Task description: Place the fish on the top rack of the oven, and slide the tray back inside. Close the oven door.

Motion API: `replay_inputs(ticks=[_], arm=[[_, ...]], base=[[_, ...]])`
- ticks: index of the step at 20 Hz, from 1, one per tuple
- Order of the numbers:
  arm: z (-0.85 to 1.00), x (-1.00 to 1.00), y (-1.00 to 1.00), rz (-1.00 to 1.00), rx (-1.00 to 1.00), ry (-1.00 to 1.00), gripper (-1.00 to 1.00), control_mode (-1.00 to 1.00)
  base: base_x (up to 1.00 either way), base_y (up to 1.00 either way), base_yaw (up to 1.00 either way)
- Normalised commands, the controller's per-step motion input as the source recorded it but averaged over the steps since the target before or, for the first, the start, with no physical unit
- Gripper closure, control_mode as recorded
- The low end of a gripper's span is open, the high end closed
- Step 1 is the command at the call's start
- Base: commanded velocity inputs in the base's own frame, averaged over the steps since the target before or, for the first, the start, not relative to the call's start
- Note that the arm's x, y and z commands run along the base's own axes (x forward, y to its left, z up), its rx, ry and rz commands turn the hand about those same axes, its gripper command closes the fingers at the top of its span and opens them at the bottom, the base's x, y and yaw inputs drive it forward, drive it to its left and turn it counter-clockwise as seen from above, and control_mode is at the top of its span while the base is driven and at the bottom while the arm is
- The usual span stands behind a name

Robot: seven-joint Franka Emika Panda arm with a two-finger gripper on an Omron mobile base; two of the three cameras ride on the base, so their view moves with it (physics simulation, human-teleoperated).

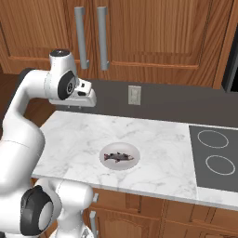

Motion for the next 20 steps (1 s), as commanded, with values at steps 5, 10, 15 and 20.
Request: replay_inputs(ticks=[5,10,15,20], arm=[[-0.03,-0.26,-0.14,-0.03,0.00,-0.03,-1.00,-1.00],[-0.12,-0.40,-0.17,-0.10,0.00,-0.10,-1.00,-1.00],[-0.28,-0.53,-0.20,-0.18,0.00,-0.16,-1.00,-1.00],[-0.30,-0.26,-0.20,-0.26,0.03,-0.13,-1.00,-1.00]], base=[[0.00,0.00,0.00],[0.00,0.00,0.00],[0.00,0.00,0.00],[0.00,0.00,0.00]])
